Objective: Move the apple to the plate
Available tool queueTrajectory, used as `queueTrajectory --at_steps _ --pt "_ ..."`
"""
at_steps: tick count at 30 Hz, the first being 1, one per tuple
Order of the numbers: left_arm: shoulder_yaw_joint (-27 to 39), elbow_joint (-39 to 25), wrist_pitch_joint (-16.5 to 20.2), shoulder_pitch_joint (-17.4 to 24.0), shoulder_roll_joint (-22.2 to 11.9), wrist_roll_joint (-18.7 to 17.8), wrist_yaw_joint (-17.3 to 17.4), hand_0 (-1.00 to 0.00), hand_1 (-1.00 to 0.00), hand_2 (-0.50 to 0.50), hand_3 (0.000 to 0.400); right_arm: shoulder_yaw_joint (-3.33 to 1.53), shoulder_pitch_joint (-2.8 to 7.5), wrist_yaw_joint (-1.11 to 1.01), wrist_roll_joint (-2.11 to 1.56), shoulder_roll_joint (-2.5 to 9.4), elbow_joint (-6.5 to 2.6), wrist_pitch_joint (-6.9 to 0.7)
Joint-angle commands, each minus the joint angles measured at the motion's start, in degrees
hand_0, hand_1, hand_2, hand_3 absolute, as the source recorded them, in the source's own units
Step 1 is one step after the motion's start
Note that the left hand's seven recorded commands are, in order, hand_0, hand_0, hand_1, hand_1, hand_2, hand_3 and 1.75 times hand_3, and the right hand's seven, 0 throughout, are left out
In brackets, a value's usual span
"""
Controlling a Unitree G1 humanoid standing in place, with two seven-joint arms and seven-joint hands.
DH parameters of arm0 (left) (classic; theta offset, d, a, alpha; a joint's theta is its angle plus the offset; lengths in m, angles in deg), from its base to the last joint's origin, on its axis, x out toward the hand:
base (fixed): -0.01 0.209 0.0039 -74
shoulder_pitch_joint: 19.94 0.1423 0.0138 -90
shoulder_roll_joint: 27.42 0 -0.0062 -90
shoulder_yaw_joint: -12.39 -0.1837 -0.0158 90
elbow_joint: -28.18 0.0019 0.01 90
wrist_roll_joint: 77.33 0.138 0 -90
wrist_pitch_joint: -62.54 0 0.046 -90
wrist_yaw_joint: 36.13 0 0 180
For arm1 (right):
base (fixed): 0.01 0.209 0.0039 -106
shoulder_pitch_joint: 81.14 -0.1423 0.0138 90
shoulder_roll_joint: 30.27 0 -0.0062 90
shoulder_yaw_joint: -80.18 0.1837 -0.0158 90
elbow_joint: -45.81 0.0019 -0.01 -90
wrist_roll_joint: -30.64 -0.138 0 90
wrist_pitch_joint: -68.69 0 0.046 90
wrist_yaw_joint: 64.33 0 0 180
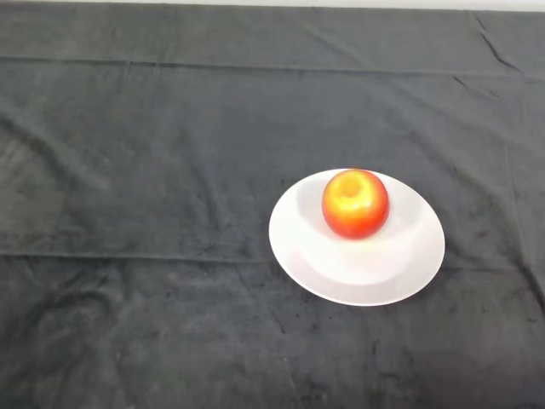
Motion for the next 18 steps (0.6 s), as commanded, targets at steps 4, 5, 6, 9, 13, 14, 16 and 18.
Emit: queueTrajectory --at_steps 4,5,6,9,13,14,16,18 --pt "5.71 6.64 -3.38 2.27 -2.71 -2.74 2.44 0.00 0.00 0.00 0.000 0.52 0.39 0.17 0.17 -1.96 0.66 0.07" --pt "6.53 7.83 -3.78 2.47 -2.75 -3.23 2.97 0.00 0.00 0.00 0.000 0.53 0.38 0.15 0.17 -1.98 0.62 0.07" --pt "7.23 8.84 -4.10 2.63 -2.80 -3.65 3.43 0.00 0.00 0.00 0.000 0.54 0.37 0.13 0.16 -1.99 0.59 0.08" --pt "9.22 12.00 -4.84 2.71 -3.02 -4.84 4.71 0.00 0.00 0.00 0.000 0.58 0.33 0.08 0.13 -2.03 0.48 0.10" --pt "10.64 15.37 -5.14 1.42 -3.19 -5.03 4.96 0.00 0.00 0.00 0.000 0.62 0.29 -0.01 0.10 -2.10 0.33 0.12" --pt "10.80 15.93 -5.15 1.02 -3.18 -4.92 4.85 0.00 0.00 0.00 0.000 0.63 0.28 -0.03 0.09 -2.11 0.29 0.13" --pt "11.01 16.77 -5.16 0.28 -3.11 -4.66 4.62 0.00 0.00 0.00 0.000 0.65 0.26 -0.07 0.08 -2.13 0.23 0.14" --pt "11.12 17.45 -5.23 -0.48 -2.94 -4.31 4.38 0.00 0.00 0.00 0.000 0.67 0.24 -0.11 0.07 -2.16 0.17 0.15"
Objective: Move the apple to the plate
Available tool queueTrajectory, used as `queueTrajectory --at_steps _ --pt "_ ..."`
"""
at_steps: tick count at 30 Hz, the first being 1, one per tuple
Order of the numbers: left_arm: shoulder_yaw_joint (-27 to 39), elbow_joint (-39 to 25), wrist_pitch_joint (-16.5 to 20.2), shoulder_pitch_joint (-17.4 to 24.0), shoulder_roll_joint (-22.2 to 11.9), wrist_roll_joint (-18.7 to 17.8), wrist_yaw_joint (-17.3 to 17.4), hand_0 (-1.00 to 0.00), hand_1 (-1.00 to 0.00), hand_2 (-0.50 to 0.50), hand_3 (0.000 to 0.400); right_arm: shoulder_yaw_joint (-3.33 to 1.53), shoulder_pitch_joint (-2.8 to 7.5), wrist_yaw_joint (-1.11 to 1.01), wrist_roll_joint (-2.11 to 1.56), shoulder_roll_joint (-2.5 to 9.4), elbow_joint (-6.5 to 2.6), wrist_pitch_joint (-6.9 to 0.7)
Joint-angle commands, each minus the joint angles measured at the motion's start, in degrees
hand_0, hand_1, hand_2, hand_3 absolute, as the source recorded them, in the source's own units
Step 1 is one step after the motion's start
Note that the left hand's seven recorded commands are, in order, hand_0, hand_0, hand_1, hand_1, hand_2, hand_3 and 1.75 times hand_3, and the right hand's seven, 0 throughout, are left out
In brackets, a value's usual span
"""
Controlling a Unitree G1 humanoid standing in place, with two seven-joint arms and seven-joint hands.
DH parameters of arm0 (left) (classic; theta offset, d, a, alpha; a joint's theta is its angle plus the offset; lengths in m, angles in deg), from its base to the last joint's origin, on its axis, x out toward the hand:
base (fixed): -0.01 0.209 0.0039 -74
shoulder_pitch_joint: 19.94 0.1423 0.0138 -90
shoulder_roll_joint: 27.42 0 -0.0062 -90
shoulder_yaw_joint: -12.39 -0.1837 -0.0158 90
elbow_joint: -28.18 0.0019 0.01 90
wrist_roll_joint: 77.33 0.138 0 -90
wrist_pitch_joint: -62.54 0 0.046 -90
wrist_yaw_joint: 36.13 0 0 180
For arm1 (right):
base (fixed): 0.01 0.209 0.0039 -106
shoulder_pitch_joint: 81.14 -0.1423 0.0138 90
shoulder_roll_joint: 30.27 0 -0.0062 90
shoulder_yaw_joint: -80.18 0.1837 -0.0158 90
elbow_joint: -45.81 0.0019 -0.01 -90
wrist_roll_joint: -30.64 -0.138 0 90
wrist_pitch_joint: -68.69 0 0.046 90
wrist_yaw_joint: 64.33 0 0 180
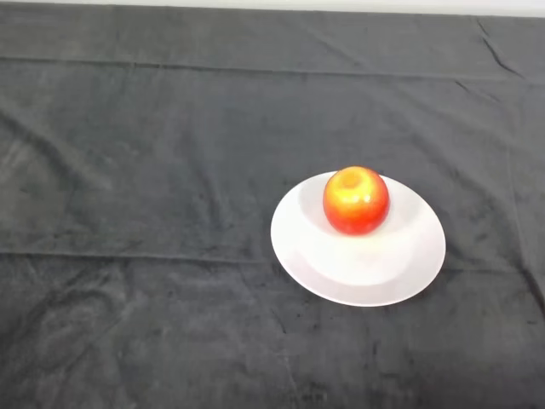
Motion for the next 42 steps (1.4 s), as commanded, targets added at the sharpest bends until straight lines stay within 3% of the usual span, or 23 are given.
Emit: queueTrajectory --at_steps 1,20,42 --pt "2.35 2.81 -1.38 -2.18 -2.79 -0.13 -0.42 0.00 0.00 0.00 0.000 0.65 0.23 -0.12 0.06 -2.17 0.14 0.14" --pt "3.26 2.36 -1.55 -3.58 -1.89 0.73 1.43 0.00 0.00 0.00 0.000 0.75 0.14 -0.37 0.02 -2.29 -0.19 0.22" --pt "3.99 1.33 -1.38 -4.20 -0.94 2.40 2.09 0.00 0.00 0.00 0.000 0.77 0.11 -0.47 0.03 -2.33 -0.31 0.25"
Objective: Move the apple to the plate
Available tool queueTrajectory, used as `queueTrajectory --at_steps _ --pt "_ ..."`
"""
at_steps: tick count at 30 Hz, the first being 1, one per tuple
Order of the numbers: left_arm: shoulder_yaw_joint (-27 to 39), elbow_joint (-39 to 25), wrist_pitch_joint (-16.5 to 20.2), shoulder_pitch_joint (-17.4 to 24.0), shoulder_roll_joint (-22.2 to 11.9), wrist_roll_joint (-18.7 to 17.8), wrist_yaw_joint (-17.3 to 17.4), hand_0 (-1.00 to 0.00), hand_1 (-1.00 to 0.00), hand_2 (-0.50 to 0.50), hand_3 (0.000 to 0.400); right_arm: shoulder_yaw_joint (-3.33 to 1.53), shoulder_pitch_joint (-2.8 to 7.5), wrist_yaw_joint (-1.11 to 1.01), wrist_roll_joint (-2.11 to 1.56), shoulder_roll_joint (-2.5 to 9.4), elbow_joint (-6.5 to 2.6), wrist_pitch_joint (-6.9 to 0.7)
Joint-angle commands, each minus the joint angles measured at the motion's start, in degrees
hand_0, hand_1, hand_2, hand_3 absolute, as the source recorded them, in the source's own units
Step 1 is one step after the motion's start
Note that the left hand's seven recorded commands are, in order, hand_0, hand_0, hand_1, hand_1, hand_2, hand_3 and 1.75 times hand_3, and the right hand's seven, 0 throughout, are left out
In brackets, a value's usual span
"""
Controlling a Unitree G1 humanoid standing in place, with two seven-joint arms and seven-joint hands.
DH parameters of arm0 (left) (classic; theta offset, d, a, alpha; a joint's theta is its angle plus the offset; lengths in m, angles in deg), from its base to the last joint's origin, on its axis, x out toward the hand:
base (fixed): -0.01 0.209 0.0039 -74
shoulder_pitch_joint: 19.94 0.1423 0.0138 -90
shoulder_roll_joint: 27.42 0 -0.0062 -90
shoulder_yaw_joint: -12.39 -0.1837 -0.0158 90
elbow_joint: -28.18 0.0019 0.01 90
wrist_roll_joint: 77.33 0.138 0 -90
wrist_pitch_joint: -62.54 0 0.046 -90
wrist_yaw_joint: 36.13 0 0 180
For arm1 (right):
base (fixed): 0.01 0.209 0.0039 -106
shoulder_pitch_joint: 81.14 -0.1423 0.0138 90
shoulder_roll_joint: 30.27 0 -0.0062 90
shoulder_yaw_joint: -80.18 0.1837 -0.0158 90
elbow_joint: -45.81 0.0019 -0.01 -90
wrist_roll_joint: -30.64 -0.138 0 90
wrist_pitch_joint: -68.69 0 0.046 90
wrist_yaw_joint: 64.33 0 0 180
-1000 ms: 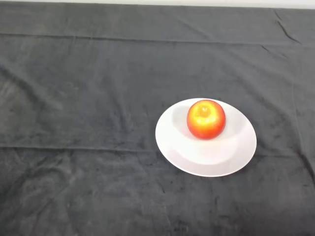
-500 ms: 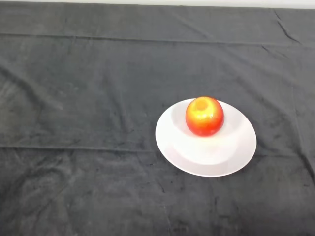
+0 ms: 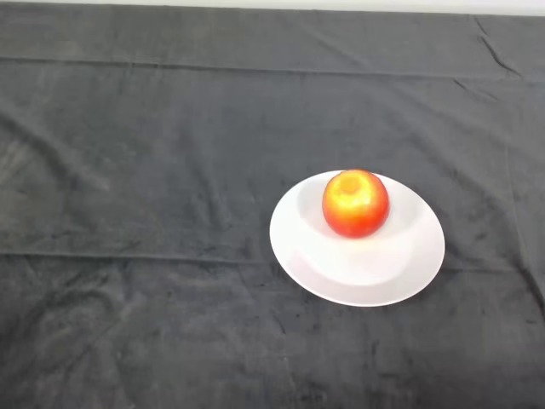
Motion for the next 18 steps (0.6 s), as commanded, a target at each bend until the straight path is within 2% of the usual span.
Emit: queueTrajectory --at_steps 1,18 --pt "2.05 0.13 -0.94 -1.83 -0.91 1.09 0.59 0.00 0.00 0.00 0.000 0.77 0.11 -0.47 0.03 -2.33 -0.31 0.25" --pt "2.95 0.85 -0.93 -2.33 -0.83 1.75 1.55 0.00 0.00 0.00 0.000 0.79 0.10 -0.50 0.04 -2.34 -0.35 0.26"
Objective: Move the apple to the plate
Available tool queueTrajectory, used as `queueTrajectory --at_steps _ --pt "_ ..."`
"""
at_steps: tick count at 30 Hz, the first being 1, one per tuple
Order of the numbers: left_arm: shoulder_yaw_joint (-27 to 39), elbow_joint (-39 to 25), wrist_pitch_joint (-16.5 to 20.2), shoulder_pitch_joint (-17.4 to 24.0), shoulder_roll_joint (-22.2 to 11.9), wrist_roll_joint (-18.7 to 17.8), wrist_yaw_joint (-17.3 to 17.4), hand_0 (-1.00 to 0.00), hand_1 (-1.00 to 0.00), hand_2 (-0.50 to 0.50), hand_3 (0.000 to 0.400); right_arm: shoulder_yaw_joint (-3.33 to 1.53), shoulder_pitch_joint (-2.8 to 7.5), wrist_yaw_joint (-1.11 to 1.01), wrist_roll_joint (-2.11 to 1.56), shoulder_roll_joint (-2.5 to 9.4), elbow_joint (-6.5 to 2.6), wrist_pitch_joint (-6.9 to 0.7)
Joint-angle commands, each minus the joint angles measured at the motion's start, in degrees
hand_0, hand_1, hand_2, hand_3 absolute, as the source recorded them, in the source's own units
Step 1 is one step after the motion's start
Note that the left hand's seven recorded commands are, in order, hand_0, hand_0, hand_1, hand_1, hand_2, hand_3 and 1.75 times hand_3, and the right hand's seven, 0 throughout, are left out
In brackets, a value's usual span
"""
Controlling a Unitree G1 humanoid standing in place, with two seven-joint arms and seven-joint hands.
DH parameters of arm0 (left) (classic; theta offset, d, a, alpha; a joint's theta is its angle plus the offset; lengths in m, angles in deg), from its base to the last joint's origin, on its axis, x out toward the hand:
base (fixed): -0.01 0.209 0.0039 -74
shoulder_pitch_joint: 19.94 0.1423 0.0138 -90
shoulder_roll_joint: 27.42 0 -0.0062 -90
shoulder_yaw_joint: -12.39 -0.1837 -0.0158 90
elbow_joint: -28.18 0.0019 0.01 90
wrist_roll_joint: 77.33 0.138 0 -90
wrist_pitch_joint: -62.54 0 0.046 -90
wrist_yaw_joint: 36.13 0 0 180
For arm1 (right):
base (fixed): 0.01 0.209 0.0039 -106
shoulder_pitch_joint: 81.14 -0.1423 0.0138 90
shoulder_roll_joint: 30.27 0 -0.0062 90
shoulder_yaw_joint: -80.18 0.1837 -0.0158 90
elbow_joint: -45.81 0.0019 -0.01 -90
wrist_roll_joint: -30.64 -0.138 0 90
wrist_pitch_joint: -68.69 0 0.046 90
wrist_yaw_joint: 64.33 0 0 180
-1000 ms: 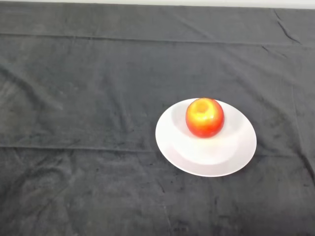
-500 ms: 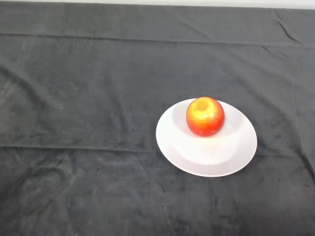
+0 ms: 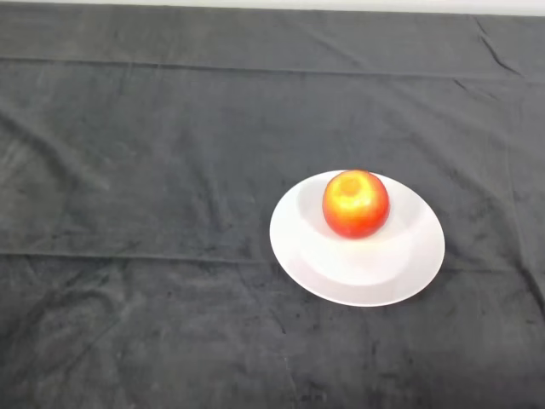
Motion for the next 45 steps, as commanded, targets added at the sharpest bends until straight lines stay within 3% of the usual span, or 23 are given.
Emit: queueTrajectory --at_steps 1,45 --pt "2.72 0.85 -0.92 -2.23 -0.81 0.70 0.12 0.00 0.00 0.00 0.000 0.79 0.10 -0.50 0.04 -2.34 -0.35 0.26" --pt "4.55 3.04 -1.34 -3.26 -0.72 1.61 2.00 0.00 0.00 0.00 0.000 0.82 0.08 -0.55 0.06 -2.37 -0.42 0.27"
